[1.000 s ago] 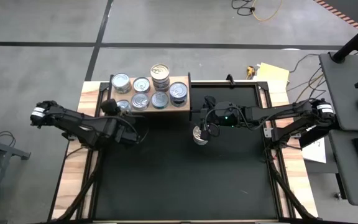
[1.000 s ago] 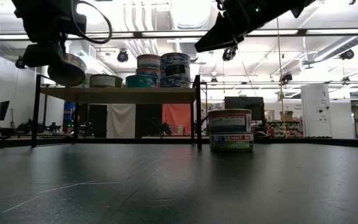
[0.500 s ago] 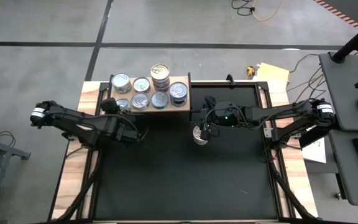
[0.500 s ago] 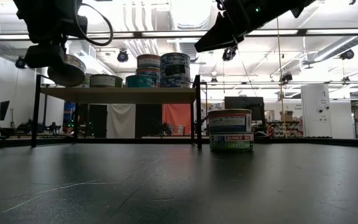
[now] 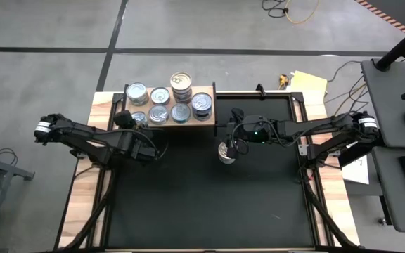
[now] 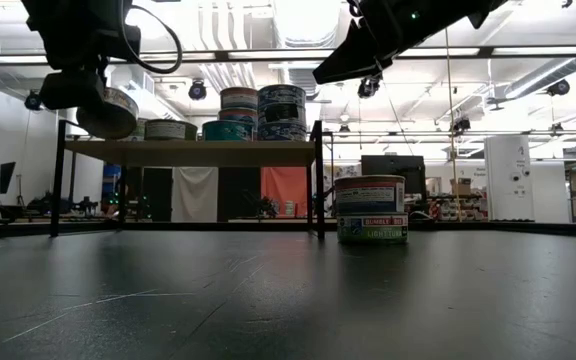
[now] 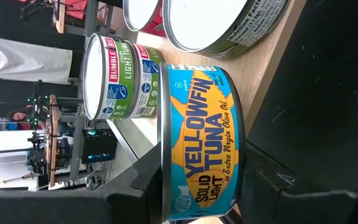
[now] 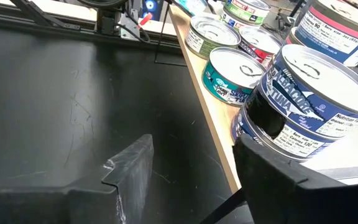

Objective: Stack canned seafood by type on shelf
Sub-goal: Put the yellow/blue tuna can on the shelf

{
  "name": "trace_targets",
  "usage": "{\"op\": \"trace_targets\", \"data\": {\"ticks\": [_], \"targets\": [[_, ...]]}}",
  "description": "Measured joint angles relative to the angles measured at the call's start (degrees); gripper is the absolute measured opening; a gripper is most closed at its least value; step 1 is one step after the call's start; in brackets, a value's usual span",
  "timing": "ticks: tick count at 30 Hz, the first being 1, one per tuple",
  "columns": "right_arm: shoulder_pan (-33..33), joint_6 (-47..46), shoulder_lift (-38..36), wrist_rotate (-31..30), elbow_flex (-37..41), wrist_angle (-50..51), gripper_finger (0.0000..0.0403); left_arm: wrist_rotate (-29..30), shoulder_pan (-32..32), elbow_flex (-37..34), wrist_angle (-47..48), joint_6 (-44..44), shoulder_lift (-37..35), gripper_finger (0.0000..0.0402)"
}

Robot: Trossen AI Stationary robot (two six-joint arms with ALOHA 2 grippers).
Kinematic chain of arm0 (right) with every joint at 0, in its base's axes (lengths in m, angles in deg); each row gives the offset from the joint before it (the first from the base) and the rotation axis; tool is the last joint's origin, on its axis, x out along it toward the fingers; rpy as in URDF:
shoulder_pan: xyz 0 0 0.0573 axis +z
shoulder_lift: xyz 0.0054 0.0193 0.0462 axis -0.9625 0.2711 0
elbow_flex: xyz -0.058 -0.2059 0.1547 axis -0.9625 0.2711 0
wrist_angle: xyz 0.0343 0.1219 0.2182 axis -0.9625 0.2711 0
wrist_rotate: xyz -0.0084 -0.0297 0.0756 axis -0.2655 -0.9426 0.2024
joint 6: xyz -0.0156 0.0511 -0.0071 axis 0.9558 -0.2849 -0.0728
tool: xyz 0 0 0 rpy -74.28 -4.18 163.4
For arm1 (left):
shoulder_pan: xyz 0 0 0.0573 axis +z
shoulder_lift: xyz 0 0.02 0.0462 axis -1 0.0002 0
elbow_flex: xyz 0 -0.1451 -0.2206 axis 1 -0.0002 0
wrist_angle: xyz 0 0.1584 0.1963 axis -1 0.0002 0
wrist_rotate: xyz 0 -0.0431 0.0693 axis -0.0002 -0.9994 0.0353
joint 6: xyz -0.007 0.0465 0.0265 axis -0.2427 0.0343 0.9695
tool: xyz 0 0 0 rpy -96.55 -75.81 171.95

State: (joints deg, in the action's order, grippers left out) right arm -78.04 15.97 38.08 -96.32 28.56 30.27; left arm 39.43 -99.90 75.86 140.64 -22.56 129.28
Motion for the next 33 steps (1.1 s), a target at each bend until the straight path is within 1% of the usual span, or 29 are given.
{"op": "trace_targets", "data": {"ticks": [5, 15, 24, 33], "targets": [[0.0, 0.0, 0.0, 0.0, 0.0, 0.0, 0.0217, 0.0, 0.0, 0.0, -0.1, 0.0, 0.0, 0.0136], [0.0, 0.0, 0.0, 0.0, 0.0, 0.0, 0.0217, 0.0, 0.0, 0.0, -1.4, -0.1, 0.0, 0.0186], [0.0, 0.0, 0.0, 0.0, 0.0, 0.0, 0.0220, 0.0, 0.0, 0.0, -2.5, -0.2, 0.0, 0.0210], [0.0, 0.0, 0.0, 0.0, 0.0, 0.0, 0.0237, -0.5, 0.0, 0.0, -3.6, -0.2, 0.0, 0.0265]]}}
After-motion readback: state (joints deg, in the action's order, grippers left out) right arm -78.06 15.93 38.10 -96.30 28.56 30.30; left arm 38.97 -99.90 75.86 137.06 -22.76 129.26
